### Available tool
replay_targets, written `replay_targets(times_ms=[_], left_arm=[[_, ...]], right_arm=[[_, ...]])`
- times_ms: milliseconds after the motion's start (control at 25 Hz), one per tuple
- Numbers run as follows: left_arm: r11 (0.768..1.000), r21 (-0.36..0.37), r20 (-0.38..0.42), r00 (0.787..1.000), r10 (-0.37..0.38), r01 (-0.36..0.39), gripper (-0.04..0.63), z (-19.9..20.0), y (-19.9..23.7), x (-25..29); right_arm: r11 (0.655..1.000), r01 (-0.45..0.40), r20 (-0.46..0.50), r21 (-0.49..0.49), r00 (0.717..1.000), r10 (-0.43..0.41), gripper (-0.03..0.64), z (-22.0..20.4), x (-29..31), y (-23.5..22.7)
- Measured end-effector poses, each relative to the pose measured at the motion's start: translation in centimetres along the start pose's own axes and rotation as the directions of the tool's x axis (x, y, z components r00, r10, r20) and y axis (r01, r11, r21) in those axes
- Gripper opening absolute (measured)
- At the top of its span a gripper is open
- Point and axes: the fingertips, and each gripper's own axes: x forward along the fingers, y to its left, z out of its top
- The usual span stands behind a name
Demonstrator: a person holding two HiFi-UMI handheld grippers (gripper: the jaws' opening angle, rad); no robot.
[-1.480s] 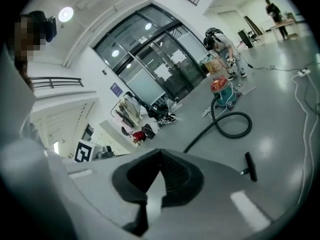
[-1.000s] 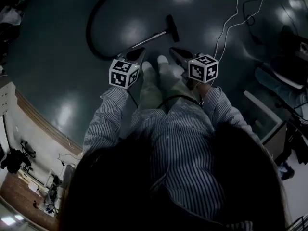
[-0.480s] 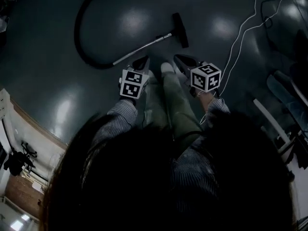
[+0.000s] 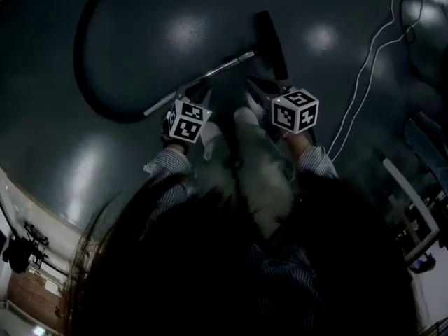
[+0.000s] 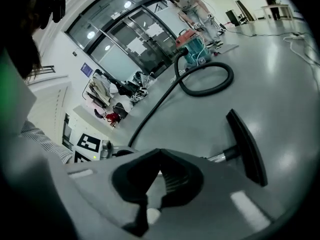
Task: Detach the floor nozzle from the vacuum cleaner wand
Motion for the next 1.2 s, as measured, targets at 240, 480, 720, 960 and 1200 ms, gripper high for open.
replay_targets(times_ms=[240,480,720,960,1200], left_arm=[[0.997,0.079,-0.057,0.998,0.012,-0.007,0.17,-6.3,1.5,7.9],[0.992,0.126,-0.081,0.996,0.031,-0.02,0.199,-8.2,3.4,12.1],[0.958,0.285,-0.133,0.989,0.069,-0.029,0.204,-9.2,3.9,12.8],[0.939,0.34,-0.199,0.98,0.016,0.054,0.19,-8.9,3.6,14.3],[0.94,0.317,-0.231,0.972,-0.05,0.123,0.187,-8.7,2.9,13.7]], right_arm=[[0.999,-0.026,0.015,0.029,1.0,0.026,0.002,-3.4,5.0,-4.6],[0.995,-0.062,0.047,0.08,0.997,0.058,0.002,-4.0,7.8,-5.8],[0.995,-0.073,0.053,0.073,0.996,0.07,0.002,-4.0,8.6,-5.4],[0.996,-0.043,0.06,0.081,0.997,0.038,0.002,-3.2,7.7,-7.0],[0.997,-0.024,0.079,0.068,0.997,0.018,0.002,-2.3,6.9,-7.1]])
